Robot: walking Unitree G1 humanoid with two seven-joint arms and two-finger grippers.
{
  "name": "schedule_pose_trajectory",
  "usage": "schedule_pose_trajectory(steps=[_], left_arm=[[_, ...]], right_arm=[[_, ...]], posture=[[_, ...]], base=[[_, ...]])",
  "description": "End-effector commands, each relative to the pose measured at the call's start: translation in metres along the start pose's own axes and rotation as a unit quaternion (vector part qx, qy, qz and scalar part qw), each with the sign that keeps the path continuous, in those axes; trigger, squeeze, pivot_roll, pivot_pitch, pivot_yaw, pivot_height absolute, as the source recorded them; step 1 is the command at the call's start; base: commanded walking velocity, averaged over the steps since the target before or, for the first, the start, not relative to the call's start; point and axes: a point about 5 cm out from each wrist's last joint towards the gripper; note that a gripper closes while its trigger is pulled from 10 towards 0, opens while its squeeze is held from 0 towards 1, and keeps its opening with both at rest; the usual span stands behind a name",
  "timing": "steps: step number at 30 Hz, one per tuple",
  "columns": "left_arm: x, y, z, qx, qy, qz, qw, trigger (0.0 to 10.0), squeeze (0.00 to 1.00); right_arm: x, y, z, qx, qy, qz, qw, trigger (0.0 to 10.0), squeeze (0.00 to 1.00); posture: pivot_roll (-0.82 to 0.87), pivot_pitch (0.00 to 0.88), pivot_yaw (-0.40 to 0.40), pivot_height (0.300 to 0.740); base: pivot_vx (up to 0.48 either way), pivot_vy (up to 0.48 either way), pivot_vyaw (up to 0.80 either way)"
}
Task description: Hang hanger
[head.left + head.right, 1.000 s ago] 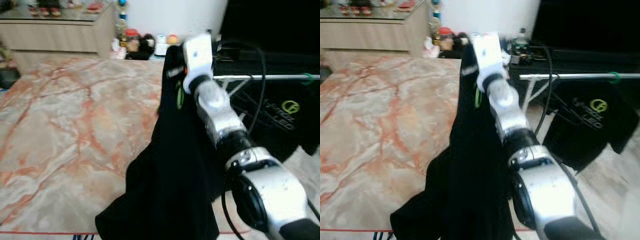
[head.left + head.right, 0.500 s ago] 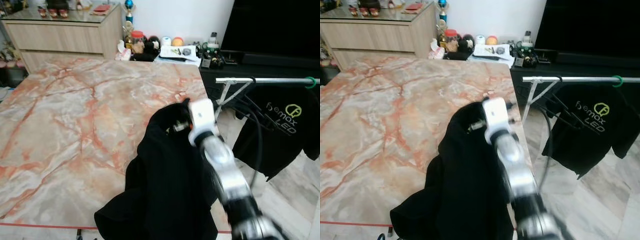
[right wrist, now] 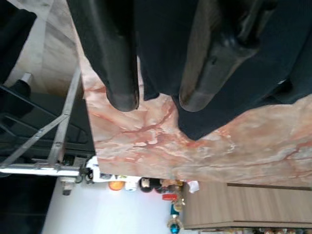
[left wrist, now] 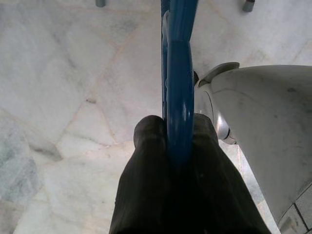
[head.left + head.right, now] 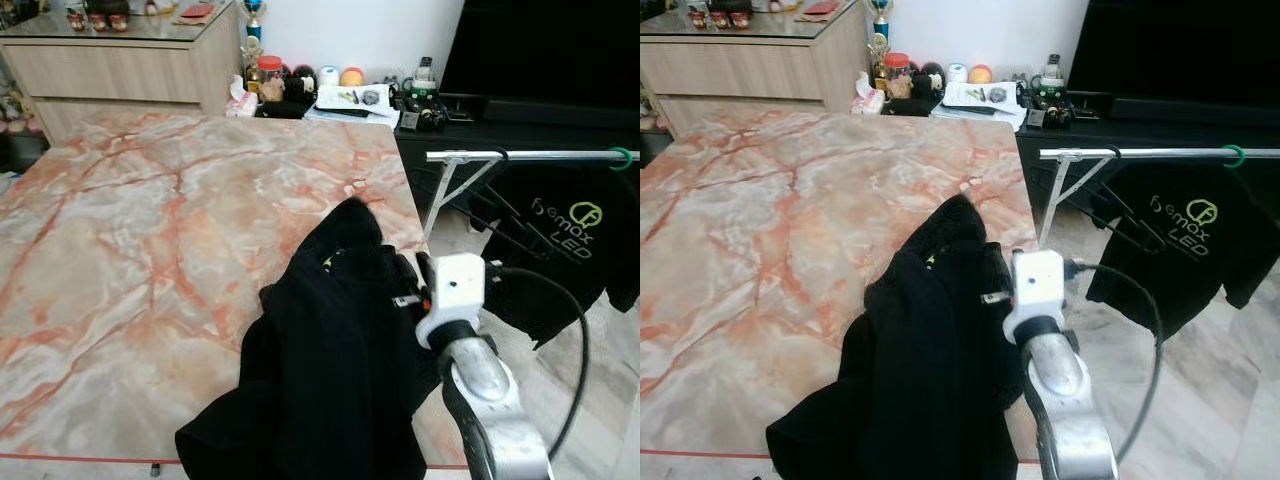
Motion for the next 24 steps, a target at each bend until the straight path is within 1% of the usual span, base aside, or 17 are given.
schedule_pose_trajectory(steps=[1, 3, 4, 6, 7, 12, 16, 24], left_arm=[[0.006, -0.009, -0.003, 0.014, 0.01, 0.0, 1.0, 10.0, 0.0], [0.007, -0.009, -0.003, 0.013, 0.012, 0.001, 1.0, 10.0, 0.0], [0.007, -0.009, -0.003, 0.013, 0.013, 0.001, 1.0, 10.0, 0.0], [0.009, -0.008, -0.003, 0.011, 0.019, 0.005, 1.0, 10.0, 0.0], [0.011, -0.007, -0.003, 0.01, 0.026, 0.008, 1.0, 10.0, 0.0], [0.011, -0.006, -0.003, 0.011, 0.029, 0.01, 0.999, 10.0, 0.0], [0.01, -0.007, -0.003, 0.014, 0.029, 0.014, 0.999, 10.0, 0.0], [0.008, -0.009, -0.003, 0.018, 0.024, 0.019, 0.999, 10.0, 0.0]], right_arm=[[-0.004, 0.002, -0.01, -0.006, -0.01, 0.002, 1.0, 10.0, 1.0], [-0.006, 0.001, -0.014, 0.0, -0.017, 0.004, 1.0, 10.0, 1.0], [-0.007, 0.0, -0.014, 0.001, -0.018, 0.004, 1.0, 10.0, 0.86], [-0.007, -0.002, -0.018, 0.008, -0.02, 0.003, 1.0, 10.0, 0.86], [-0.008, -0.005, -0.02, 0.014, -0.024, 0.001, 1.0, 10.0, 0.0], [-0.007, -0.003, -0.02, 0.012, -0.027, 0.009, 1.0, 10.0, 0.0], [-0.002, 0.002, -0.018, -0.003, -0.022, 0.021, 1.0, 10.0, 0.0], [0.001, 0.001, -0.019, -0.005, -0.014, 0.012, 1.0, 10.0, 0.0]], posture=[[-0.03, 0.104, -0.039, 0.721], [-0.03, 0.104, -0.039, 0.721], [-0.03, 0.104, -0.038, 0.721], [-0.03, 0.104, -0.038, 0.721], [-0.03, 0.102, -0.04, 0.721], [-0.02, 0.099, -0.038, 0.721], [-0.02, 0.094, -0.036, 0.721], [-0.02, 0.084, -0.03, 0.721]], base=[[0.0, 0.0, 0.0], [0.0, 0.0, 0.0], [0.0, 0.0, 0.0], [0.0, 0.0, 0.0], [0.0, 0.0, 0.0], [0.0, 0.0, 0.0], [0.0, 0.0, 0.0], [0.0, 0.0, 0.0]])
Point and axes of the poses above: a point about 5 cm out from each wrist's last joint towards the gripper, its own z axis pointing out of the wrist towards the gripper, its own y axis along the axis of the wrist's last joint, x = y × z, and after that the axes turned 13 degrees about -z, right-handed
